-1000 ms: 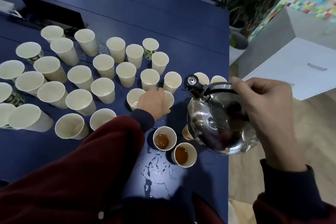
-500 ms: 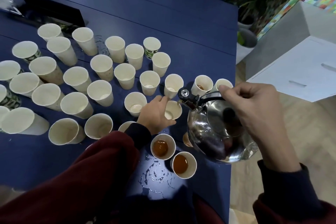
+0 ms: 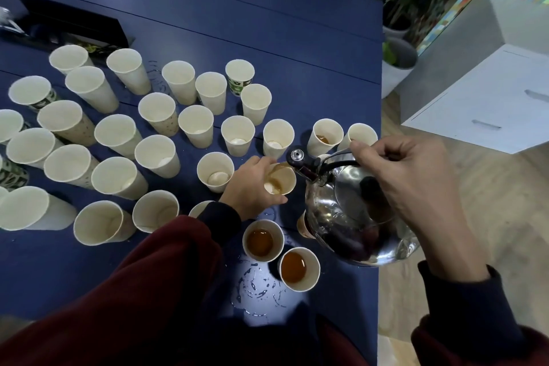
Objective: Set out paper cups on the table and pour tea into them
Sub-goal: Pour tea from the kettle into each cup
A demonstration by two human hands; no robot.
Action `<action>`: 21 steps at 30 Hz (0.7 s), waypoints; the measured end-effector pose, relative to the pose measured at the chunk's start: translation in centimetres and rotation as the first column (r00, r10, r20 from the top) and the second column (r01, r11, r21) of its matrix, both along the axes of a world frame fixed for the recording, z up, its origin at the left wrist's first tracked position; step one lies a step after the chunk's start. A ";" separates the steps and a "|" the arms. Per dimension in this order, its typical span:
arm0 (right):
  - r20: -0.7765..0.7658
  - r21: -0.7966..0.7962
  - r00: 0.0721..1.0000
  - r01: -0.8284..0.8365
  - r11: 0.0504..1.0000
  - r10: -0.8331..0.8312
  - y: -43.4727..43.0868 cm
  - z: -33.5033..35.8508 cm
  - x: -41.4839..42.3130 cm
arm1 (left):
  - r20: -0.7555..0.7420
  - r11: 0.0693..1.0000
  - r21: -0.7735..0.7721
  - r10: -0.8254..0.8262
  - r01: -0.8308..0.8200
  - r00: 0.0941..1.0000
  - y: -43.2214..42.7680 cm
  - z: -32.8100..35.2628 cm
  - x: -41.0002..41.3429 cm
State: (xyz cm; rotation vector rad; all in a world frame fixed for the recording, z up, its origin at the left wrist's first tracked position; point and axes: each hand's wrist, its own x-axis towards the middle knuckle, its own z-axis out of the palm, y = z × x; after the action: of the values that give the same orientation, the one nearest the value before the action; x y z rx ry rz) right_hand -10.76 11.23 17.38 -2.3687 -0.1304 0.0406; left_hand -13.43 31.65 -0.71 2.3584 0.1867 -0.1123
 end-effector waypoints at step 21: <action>-0.004 0.346 0.996 0.088 0.934 -0.093 -0.5 0.8 0.0 | 0.163 0.994 -0.103 0.041 -0.024 0.986 1.7 1.1 0.4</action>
State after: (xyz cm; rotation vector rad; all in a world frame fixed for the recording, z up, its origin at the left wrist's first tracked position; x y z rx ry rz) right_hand -10.75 10.78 18.15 -2.0194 -0.0299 -0.0387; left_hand -13.02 33.31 0.43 2.2505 0.1361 0.0874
